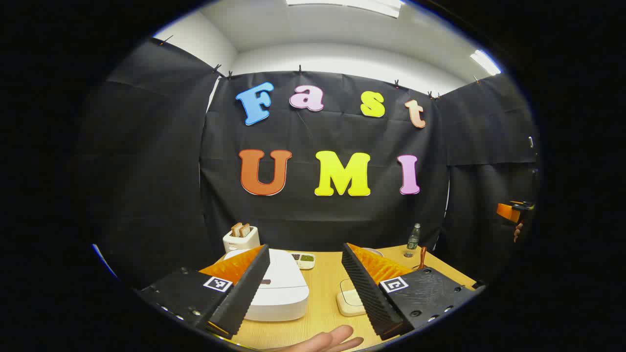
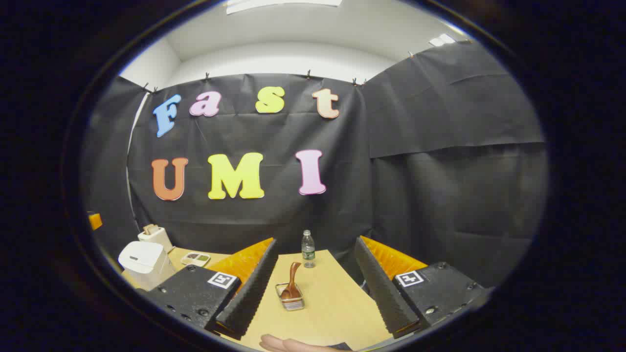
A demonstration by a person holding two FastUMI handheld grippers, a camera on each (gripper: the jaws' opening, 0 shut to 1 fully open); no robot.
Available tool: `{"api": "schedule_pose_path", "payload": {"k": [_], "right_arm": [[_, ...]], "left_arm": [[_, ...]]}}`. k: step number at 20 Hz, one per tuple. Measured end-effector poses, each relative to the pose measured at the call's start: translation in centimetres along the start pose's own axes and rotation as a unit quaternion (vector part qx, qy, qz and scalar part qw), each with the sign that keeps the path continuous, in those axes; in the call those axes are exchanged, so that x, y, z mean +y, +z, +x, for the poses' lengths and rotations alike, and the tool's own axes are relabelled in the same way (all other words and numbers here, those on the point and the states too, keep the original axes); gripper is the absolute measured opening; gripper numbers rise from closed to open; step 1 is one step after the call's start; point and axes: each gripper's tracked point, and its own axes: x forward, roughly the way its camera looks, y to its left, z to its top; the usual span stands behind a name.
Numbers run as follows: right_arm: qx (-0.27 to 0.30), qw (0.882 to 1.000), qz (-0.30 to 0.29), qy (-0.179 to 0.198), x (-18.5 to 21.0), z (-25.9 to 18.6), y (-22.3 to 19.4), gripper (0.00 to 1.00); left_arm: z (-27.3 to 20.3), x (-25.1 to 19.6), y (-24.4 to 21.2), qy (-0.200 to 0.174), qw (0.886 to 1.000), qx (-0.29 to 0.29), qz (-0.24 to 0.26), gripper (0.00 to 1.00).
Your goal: Close the left gripper, press the button to open the rice cooker; take a wooden spoon from the chopstick holder with the right hand, scoop a spoonful of rice and pour it into the rice cooker, then put the wooden spoon back into the chopstick holder.
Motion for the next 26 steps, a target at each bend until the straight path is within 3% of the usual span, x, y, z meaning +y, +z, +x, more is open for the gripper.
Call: {"api": "schedule_pose_path", "payload": {"k": [12,26], "right_arm": [[0.014,1.000,-0.001,0.013,0.4,0.7,-1.3,1.00],[0.000,1.000,0.000,0.012,0.0,0.6,-1.1,1.00]], "left_arm": [[0.3,-0.1,0.9,-0.015,0.999,-0.027,-0.005,0.94],[0.2,0.5,0.0,-0.003,0.999,-0.024,0.022,0.94]]}}
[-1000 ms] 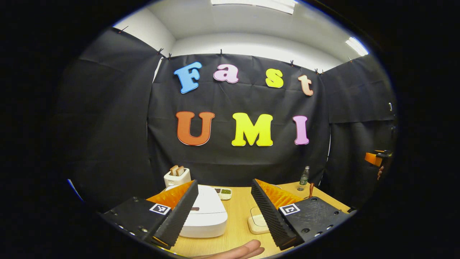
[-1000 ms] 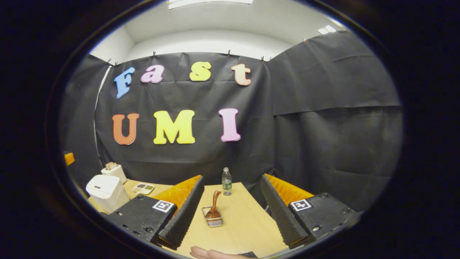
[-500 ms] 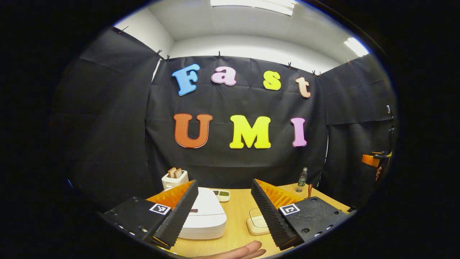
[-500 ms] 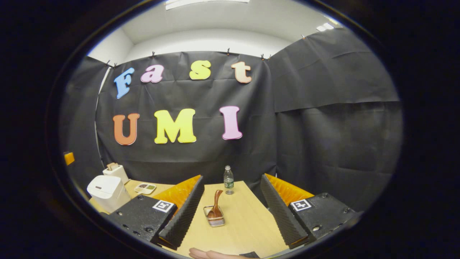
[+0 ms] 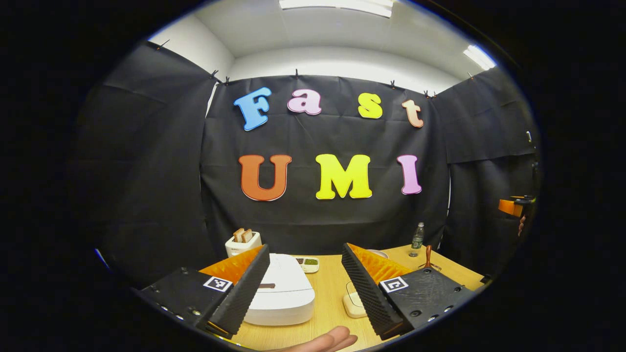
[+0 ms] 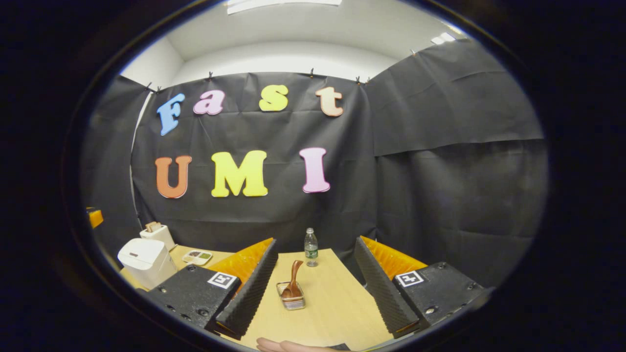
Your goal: Close the left gripper, press the button to open the rice cooker; take a wooden spoon from the chopstick holder with the right hand, scoop a spoonful of rice and pour it into the rice cooker, then put the wooden spoon back into the chopstick holder.
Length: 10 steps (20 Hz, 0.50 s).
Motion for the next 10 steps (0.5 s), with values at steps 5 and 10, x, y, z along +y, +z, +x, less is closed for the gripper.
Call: {"api": "schedule_pose_path", "payload": {"k": [5,10], "right_arm": [[0.005,1.000,0.002,0.003,0.1,0.6,-0.9,0.99],[-0.004,1.000,0.010,0.011,0.1,1.4,-1.1,1.00]], "left_arm": [[-0.1,0.1,-0.1,-0.001,1.000,-0.001,0.001,0.94],[0.6,1.0,-1.2,0.007,1.000,0.012,0.003,0.94]]}}
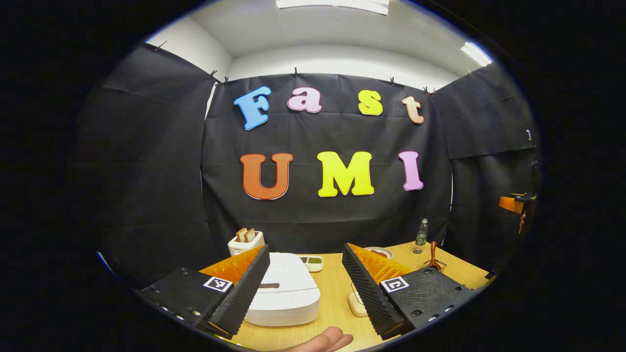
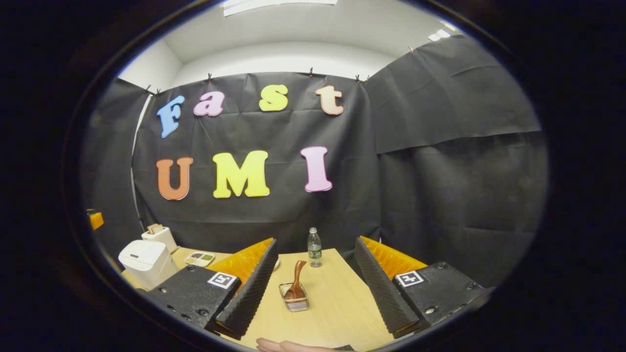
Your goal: Close the left gripper, press the button to open the rice cooker; take a wooden spoon from the chopstick holder with the right hand, scoop a spoonful of rice and pour it into the rice cooker, then put the wooden spoon back into the chopstick holder.
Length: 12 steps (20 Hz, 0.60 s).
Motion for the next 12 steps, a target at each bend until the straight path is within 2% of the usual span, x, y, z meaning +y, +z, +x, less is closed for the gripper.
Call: {"api": "schedule_pose_path", "payload": {"k": [5,6,7,8,10,12], "right_arm": [[-0.002,1.000,0.000,-0.001,-0.3,0.8,-0.8,0.99],[-0.005,1.000,-0.002,0.004,-0.1,0.9,-0.8,1.00],[-0.008,1.000,-0.006,0.007,0.1,0.9,-0.9,1.00],[-0.011,1.000,-0.008,0.007,0.1,1.0,-0.9,1.00],[-0.011,1.000,-0.010,0.012,0.5,1.2,-1.3,0.99],[-0.009,1.000,-0.021,0.019,1.1,1.5,-2.0,0.99]], "left_arm": [[1.2,1.8,-1.4,0.018,1.000,0.013,-0.020,0.95],[1.6,2.1,-1.9,0.026,0.999,0.026,-0.026,0.76],[1.7,2.7,-2.5,0.038,0.998,0.036,-0.030,0.76],[2.2,3.4,-3.2,0.048,0.997,0.052,-0.031,0.62],[2.9,3.9,-4.3,0.052,0.996,0.072,-0.024,0.46],[3.1,3.9,-5.6,0.055,0.993,0.098,-0.017,0.39]]}}
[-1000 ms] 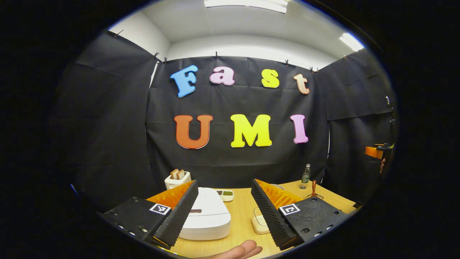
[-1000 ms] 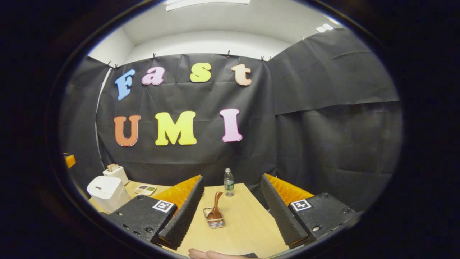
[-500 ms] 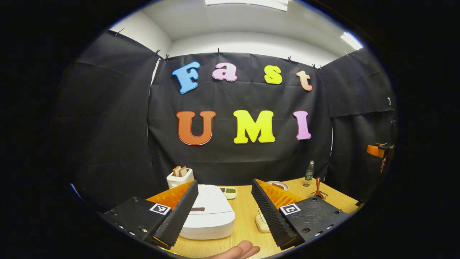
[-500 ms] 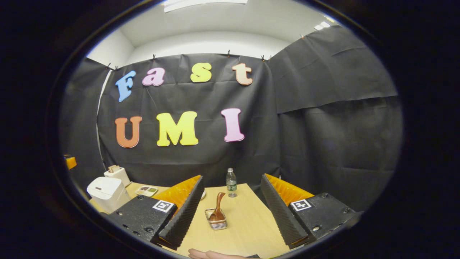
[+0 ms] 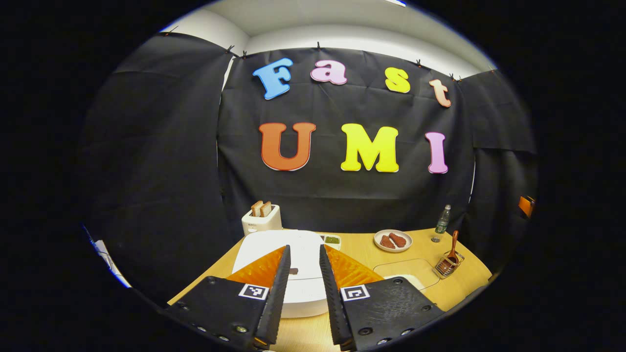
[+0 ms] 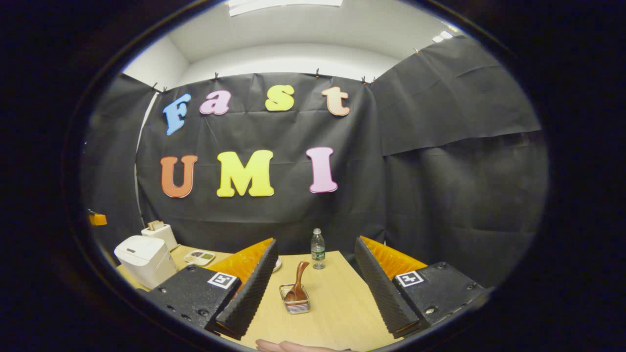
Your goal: Close the left gripper, press the button to open the rice cooker; take a wooden spoon from the chopstick holder with the right hand, scoop a spoonful of rice and pour it into the rice cooker, then put the wooden spoon back into the chopstick holder.
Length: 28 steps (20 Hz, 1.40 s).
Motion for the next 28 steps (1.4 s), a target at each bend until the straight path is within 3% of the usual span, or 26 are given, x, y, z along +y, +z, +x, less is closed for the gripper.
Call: {"api": "schedule_pose_path", "payload": {"k": [1,4,6,16,20,22,28], "right_arm": [[0.002,1.000,-0.008,0.002,0.1,0.2,-0.5,0.99],[0.012,1.000,-0.017,0.008,0.7,0.5,-1.5,1.00],[0.020,1.000,-0.014,0.013,1.0,0.7,-2.0,1.00],[0.037,0.999,-0.017,0.009,-0.1,3.1,-4.0,1.00],[0.046,0.999,-0.013,0.005,-1.0,4.1,-5.2,1.00],[0.048,0.999,-0.014,0.006,-1.1,4.3,-5.6,1.00],[0.018,0.998,-0.054,-0.008,-1.6,4.2,-4.9,1.00]], "left_arm": [[0.0,0.0,-0.3,0.005,1.000,0.001,0.007,0.40],[2.4,0.6,-1.6,0.019,0.999,0.025,0.011,0.06],[3.3,0.4,-2.9,0.013,0.999,0.052,0.004,0.02],[10.1,3.0,-7.9,0.040,0.990,0.138,-0.005,0.00],[10.7,3.0,-9.2,0.030,0.987,0.154,-0.024,0.00],[11.1,3.9,-10.3,0.047,0.985,0.164,-0.023,0.00],[10.4,3.6,-11.2,0.038,0.982,0.183,-0.037,0.00]]}}
